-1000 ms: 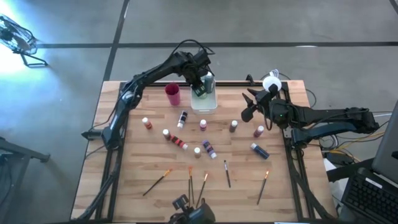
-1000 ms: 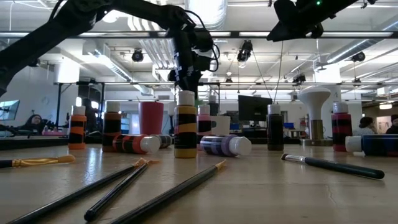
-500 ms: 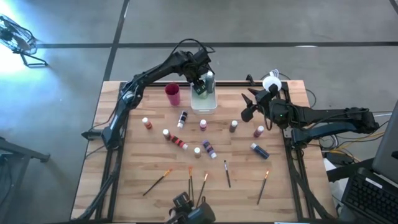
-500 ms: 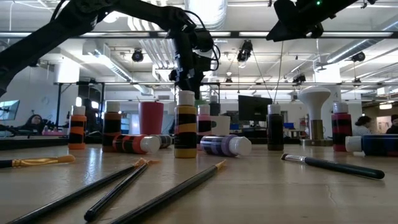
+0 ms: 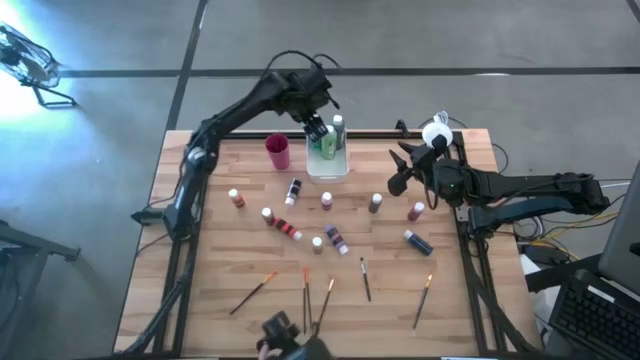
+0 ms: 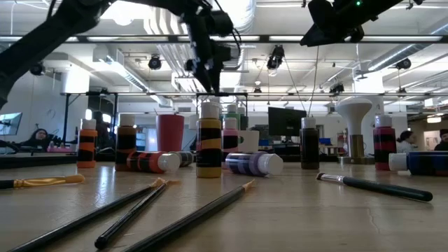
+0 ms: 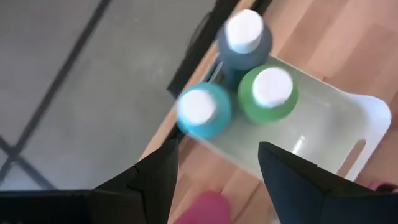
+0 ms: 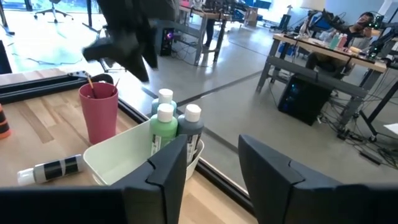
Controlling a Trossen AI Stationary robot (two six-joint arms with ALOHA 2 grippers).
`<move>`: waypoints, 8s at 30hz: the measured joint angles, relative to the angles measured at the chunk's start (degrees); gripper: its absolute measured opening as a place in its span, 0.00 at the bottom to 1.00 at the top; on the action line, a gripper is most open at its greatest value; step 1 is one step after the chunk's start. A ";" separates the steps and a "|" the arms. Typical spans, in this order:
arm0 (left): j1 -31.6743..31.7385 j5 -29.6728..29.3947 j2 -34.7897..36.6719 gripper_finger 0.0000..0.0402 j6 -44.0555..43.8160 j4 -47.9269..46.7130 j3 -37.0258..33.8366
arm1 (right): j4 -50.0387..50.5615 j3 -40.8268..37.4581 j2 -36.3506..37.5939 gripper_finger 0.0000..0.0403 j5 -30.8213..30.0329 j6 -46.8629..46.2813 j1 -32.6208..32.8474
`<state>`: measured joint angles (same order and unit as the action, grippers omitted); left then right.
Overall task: Pick & Place Paint Supplies
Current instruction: Put the gold paint brush into the pink cup
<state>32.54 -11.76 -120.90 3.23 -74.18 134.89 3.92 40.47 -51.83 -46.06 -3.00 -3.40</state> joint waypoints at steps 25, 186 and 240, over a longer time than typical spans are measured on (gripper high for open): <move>-25.38 -18.15 31.41 0.56 -10.80 6.36 -20.94 | -2.34 0.04 0.00 0.21 -0.09 2.18 0.00; -57.14 -14.31 67.69 0.51 -18.34 74.82 -99.65 | 41.87 16.69 -11.50 0.22 22.00 -18.15 6.74; -62.26 -3.73 24.12 0.51 -73.14 26.17 -72.57 | 40.24 11.98 -12.02 0.22 19.12 -19.50 11.02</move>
<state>-29.73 -15.49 -96.78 -69.90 -48.01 62.33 44.16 52.45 -63.86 -26.94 -22.50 7.62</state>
